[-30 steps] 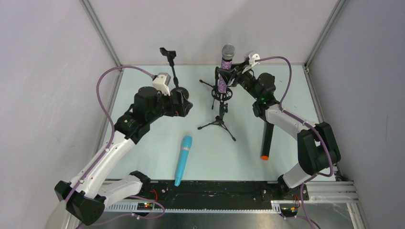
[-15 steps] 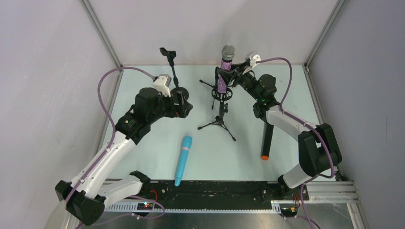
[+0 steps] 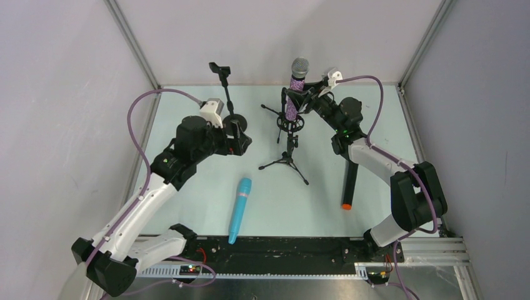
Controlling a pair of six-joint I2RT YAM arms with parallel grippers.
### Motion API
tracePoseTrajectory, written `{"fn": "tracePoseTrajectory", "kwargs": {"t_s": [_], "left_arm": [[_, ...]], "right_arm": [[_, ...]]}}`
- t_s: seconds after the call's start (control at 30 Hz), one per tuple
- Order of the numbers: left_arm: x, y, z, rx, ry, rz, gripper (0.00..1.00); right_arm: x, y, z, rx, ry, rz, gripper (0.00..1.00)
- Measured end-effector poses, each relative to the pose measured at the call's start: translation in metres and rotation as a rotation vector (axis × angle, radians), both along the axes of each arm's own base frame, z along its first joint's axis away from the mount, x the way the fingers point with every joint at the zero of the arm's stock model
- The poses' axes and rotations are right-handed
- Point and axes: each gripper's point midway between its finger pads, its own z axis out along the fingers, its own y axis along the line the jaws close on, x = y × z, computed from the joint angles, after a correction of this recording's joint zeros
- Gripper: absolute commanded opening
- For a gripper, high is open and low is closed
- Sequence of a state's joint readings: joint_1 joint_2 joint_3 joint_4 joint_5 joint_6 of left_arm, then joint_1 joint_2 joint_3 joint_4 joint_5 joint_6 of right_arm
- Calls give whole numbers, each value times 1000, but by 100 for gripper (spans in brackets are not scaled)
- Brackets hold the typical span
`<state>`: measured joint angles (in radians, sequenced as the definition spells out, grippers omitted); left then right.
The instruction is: Attach the microphones to the stand
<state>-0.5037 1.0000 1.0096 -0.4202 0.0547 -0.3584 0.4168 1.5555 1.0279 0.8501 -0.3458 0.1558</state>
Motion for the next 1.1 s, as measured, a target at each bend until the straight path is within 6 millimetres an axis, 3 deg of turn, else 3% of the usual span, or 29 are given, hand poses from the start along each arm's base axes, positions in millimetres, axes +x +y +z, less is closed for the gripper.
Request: {"fn": "tracePoseTrajectory", "kwargs": {"t_s": [1.1], "left_arm": [[-2,2,-13,16,22,6,100]], "right_arm": [[4,2,-14,-1,8,15,0]]}}
